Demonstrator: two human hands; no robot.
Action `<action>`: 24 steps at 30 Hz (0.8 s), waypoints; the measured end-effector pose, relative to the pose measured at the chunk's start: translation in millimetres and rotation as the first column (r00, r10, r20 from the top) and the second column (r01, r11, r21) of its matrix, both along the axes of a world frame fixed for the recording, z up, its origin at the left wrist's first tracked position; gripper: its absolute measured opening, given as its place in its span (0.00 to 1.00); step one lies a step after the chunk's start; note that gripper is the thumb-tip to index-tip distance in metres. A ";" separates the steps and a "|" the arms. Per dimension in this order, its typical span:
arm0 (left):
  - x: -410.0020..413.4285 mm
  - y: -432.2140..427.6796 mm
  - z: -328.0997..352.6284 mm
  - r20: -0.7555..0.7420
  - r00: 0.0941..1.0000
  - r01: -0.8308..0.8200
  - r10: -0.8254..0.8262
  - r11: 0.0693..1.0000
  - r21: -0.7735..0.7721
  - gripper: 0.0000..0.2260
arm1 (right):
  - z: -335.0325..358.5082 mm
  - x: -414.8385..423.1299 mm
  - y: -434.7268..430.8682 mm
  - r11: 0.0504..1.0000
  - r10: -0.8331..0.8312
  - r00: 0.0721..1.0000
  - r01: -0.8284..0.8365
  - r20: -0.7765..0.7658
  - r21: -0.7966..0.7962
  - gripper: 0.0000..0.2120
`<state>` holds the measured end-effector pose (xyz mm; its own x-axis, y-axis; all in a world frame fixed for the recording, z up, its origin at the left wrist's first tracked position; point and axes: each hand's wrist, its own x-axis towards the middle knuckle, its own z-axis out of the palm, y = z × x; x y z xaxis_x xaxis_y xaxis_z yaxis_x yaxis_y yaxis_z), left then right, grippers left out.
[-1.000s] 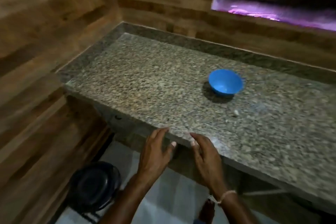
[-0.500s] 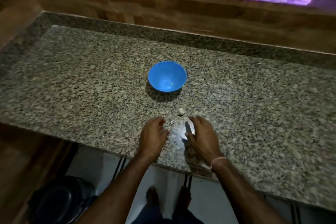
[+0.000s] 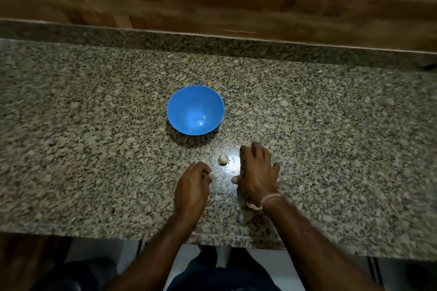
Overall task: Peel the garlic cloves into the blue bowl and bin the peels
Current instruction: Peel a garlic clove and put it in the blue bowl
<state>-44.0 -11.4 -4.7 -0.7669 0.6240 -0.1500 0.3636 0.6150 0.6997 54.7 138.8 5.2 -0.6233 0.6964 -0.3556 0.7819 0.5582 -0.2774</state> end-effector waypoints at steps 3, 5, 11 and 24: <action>-15.9 5.3 18.4 -0.008 0.999 -0.033 0.035 0.989 0.146 0.03 | 2.3 -4.8 1.4 1.000 -0.026 1.000 0.027 0.011 -0.003 0.46; -35.6 19.7 36.0 -0.060 0.996 -0.055 0.069 0.975 0.215 0.02 | 4.4 -6.1 1.6 0.999 -0.039 0.999 0.039 0.023 -0.009 0.47; -97.3 67.0 46.2 -0.159 0.984 -0.067 0.084 0.991 0.113 0.04 | 7.4 -5.7 0.1 0.999 -0.046 0.999 0.047 0.022 -0.026 0.49; -2.4 49.7 -4.8 -0.092 0.992 0.097 -0.088 0.991 0.097 0.13 | -1.9 7.9 10.0 0.998 0.037 0.999 -0.038 -0.033 -0.040 0.49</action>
